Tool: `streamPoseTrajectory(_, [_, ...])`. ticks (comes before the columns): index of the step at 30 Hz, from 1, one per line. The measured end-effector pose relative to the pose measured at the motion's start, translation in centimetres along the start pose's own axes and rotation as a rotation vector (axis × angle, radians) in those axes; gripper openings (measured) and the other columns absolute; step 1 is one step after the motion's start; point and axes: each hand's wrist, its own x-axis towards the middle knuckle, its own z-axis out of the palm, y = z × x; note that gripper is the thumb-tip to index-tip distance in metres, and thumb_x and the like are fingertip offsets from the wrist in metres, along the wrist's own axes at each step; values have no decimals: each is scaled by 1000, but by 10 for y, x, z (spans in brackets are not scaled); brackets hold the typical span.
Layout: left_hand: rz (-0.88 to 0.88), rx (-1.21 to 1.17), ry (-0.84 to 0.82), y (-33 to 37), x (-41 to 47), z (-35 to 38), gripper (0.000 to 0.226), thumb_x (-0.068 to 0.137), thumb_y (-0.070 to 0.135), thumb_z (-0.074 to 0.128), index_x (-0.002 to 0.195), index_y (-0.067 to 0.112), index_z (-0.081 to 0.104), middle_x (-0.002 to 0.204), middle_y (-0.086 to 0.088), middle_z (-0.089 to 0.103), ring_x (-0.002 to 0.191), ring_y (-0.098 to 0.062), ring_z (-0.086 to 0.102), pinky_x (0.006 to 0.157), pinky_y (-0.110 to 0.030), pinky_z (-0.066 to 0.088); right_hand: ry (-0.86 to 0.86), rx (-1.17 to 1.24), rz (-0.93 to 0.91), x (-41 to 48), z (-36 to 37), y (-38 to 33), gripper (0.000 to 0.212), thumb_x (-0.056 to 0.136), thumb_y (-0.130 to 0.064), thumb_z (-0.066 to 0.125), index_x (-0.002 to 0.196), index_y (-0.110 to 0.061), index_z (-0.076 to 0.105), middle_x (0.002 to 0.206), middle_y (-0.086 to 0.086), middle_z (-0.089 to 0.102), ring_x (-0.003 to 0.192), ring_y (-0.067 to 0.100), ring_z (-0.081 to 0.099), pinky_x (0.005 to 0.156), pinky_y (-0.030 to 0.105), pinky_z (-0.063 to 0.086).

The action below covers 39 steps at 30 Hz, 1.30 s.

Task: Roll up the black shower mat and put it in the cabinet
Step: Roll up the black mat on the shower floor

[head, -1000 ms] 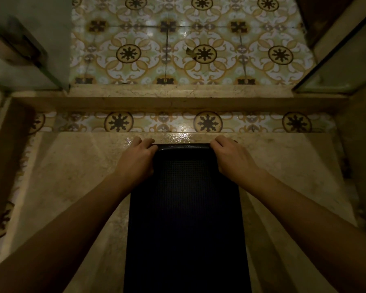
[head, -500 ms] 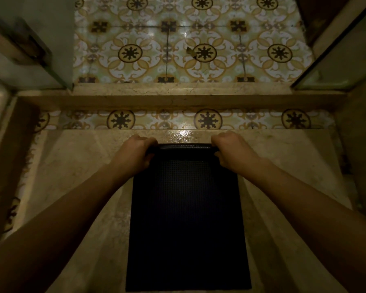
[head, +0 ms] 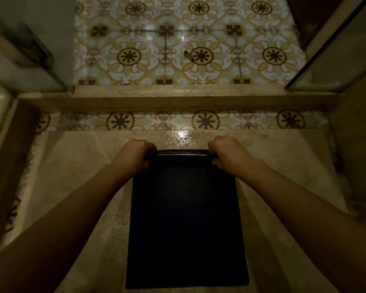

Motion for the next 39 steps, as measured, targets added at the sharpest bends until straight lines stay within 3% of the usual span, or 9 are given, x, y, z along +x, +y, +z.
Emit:
streamPoseTrajectory(5, [10, -19, -94, -4, 0, -1, 31, 79, 9, 73, 110, 11, 74, 124, -12, 65, 102, -26, 64, 84, -28, 46, -18, 66, 17, -7, 0, 2, 23, 80, -18, 75, 101, -11, 70, 105, 12, 63, 95, 29, 60, 78, 35, 51])
streamPoseTrajectory(10, [-60, -81, -33, -4, 2, 0, 30, 77, 8, 76, 104, 17, 70, 102, -7, 73, 90, -21, 67, 75, -24, 45, 20, 141, 88, -12, 4, 2, 31, 81, -15, 73, 108, -15, 59, 102, 13, 64, 91, 29, 61, 75, 36, 52])
streamPoseTrajectory(13, [-41, -6, -48, -4, 1, 0, 29, 77, 15, 76, 105, 21, 72, 100, -7, 71, 99, -23, 58, 80, -30, 46, -5, 103, 66, -11, 5, 1, 35, 80, -13, 73, 114, -13, 64, 104, 13, 67, 97, 31, 63, 83, 38, 54])
streamPoseTrajectory(17, [-19, -1, -146, -6, 0, -3, 31, 78, 16, 74, 109, 19, 73, 106, -5, 73, 96, -20, 66, 82, -28, 49, -76, 86, 50, -12, 1, 1, 31, 81, -11, 68, 112, -16, 71, 103, 11, 69, 95, 28, 64, 80, 34, 53])
streamPoseTrajectory(22, [-37, -16, -91, -2, 2, -4, 29, 77, 13, 76, 104, 19, 68, 100, -4, 74, 89, -19, 68, 72, -22, 44, -28, 95, 82, -14, -2, 1, 41, 79, -12, 73, 119, -17, 64, 110, 11, 66, 103, 29, 61, 85, 36, 51])
streamPoseTrajectory(26, [-24, -24, -180, -5, 1, -9, 29, 77, 18, 75, 106, 23, 75, 98, 3, 75, 77, -5, 63, 72, -19, 44, -113, 87, 54, -17, -4, 1, 32, 77, -12, 69, 108, -19, 71, 104, 9, 68, 99, 28, 64, 83, 36, 53])
streamPoseTrajectory(31, [-18, -27, -200, -6, 0, -6, 28, 76, 16, 78, 103, 23, 74, 95, 5, 74, 78, -5, 64, 69, -18, 43, -66, 146, 110, -19, -2, 3, 46, 78, -10, 74, 122, -18, 66, 113, 10, 70, 104, 27, 65, 90, 36, 53])
streamPoseTrajectory(35, [-20, -32, -190, -5, -3, -2, 29, 76, 17, 78, 104, 24, 75, 96, 6, 74, 65, 5, 53, 65, -16, 40, -102, 76, 65, -22, -1, 2, 28, 76, -13, 71, 103, -18, 73, 95, 8, 70, 93, 27, 65, 76, 33, 53])
streamPoseTrajectory(39, [-37, -61, -230, -9, -6, -4, 30, 79, 17, 76, 109, 24, 74, 97, 6, 73, 65, 10, 51, 61, -9, 36, -144, 102, 74, -24, -6, 3, 36, 75, -11, 66, 109, -23, 72, 98, 9, 72, 95, 28, 65, 79, 33, 54])
